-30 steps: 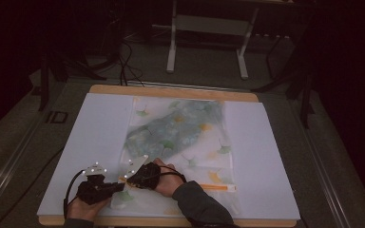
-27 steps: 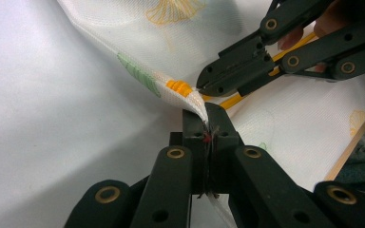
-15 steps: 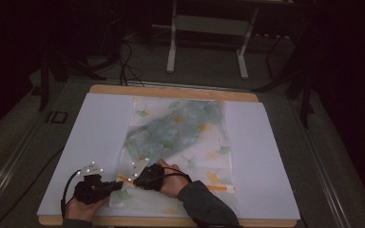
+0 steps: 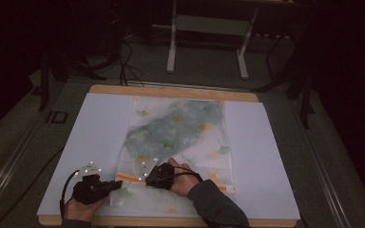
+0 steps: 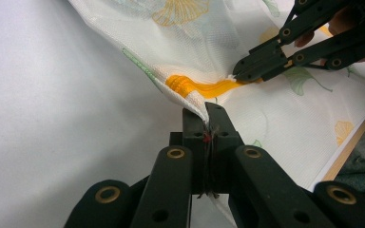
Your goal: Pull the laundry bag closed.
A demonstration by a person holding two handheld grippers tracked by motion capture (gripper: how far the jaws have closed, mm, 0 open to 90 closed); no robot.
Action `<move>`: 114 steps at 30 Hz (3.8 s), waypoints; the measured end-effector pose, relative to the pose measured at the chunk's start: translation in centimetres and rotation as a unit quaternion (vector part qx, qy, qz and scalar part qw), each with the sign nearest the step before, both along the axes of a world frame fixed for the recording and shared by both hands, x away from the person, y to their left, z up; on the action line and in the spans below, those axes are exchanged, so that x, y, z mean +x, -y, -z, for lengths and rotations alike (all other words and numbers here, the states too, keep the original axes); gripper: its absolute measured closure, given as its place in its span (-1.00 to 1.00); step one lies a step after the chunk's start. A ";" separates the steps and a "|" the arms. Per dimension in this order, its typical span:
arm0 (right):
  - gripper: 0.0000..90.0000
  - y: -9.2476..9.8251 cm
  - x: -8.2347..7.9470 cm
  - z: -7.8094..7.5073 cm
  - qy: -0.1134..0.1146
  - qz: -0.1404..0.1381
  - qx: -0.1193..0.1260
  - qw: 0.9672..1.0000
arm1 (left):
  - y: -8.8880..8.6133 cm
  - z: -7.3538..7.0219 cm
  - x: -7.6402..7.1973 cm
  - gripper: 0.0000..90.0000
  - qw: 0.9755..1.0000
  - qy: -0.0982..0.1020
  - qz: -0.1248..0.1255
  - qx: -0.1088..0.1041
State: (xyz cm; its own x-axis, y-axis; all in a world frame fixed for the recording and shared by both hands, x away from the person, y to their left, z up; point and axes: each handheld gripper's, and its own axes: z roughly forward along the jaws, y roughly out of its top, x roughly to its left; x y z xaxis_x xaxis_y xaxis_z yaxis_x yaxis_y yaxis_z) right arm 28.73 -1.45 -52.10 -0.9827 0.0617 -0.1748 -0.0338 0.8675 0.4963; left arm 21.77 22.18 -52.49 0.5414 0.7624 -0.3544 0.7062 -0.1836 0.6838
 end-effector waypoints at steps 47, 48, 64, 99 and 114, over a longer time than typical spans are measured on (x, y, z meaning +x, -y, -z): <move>1.00 8.0 0.5 -0.9 0.007 0.037 -0.027 0.999 | -0.2 0.0 0.0 0.97 1.000 -0.001 -0.008 0.000; 1.00 8.1 0.5 -0.9 0.009 0.037 -0.026 0.999 | -0.2 0.0 0.0 0.97 1.000 -0.001 -0.008 0.000; 1.00 10.7 0.4 -1.1 0.011 0.055 -0.031 0.998 | -0.3 0.0 -0.1 0.97 1.000 0.000 -0.008 -0.001; 1.00 17.0 -0.3 -0.8 0.005 0.099 -0.048 0.994 | -0.5 0.1 -0.1 0.97 1.000 -0.003 -0.011 -0.001; 1.00 20.5 -0.3 -0.8 0.003 0.129 -0.060 0.990 | -0.5 0.1 -0.1 0.97 1.000 -0.006 -0.011 -0.003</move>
